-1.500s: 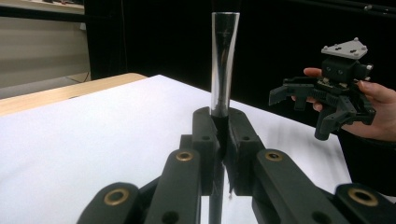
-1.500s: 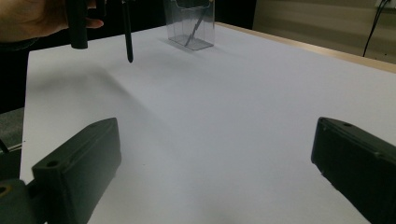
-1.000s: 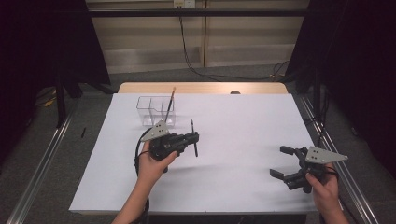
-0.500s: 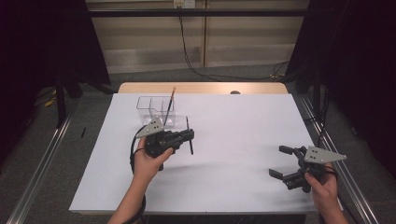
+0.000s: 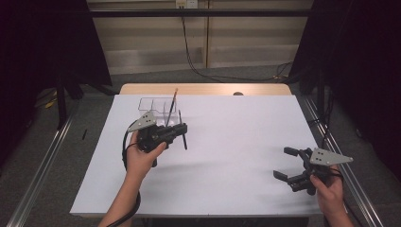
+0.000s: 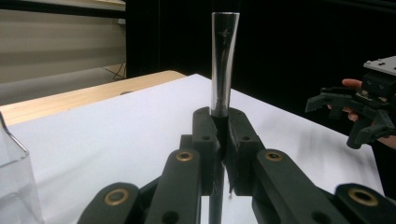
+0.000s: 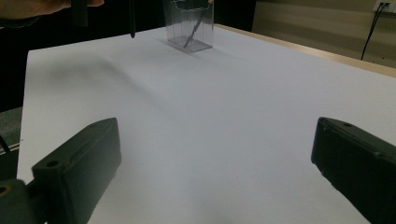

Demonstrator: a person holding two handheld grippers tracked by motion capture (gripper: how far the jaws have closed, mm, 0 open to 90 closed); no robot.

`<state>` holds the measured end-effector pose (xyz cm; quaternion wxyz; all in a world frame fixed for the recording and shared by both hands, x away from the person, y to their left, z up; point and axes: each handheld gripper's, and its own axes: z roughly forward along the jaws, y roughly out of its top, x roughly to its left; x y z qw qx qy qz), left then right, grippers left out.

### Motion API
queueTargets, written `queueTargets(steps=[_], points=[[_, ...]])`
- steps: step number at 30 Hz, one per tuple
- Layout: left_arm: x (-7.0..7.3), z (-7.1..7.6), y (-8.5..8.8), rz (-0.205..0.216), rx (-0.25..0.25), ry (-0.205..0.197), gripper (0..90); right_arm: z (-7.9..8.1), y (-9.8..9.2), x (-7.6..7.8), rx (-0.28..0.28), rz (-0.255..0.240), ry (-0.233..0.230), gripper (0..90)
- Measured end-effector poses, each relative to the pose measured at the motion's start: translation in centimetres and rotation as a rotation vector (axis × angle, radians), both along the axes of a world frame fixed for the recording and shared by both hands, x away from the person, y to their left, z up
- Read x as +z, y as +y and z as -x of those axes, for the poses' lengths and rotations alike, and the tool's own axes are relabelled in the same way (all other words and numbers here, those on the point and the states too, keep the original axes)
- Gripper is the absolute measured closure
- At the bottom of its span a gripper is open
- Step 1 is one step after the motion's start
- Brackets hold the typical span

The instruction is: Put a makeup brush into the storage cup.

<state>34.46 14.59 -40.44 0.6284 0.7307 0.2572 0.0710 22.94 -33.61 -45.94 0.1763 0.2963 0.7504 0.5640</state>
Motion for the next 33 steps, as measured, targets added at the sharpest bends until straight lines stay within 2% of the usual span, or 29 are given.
queueTargets(steps=[9, 33], points=[[0.2, -0.9, 0.3, -0.005, 0.029, 0.013, 83.7, 0.1, 0.0, -0.1, 0.005, 0.004, -0.001, 1.0], [1.5, -2.8, 1.2, -0.041, 0.087, -0.003, 83.7, 0.4, -0.3, 0.0, 0.001, -0.003, -0.005, 0.9]])
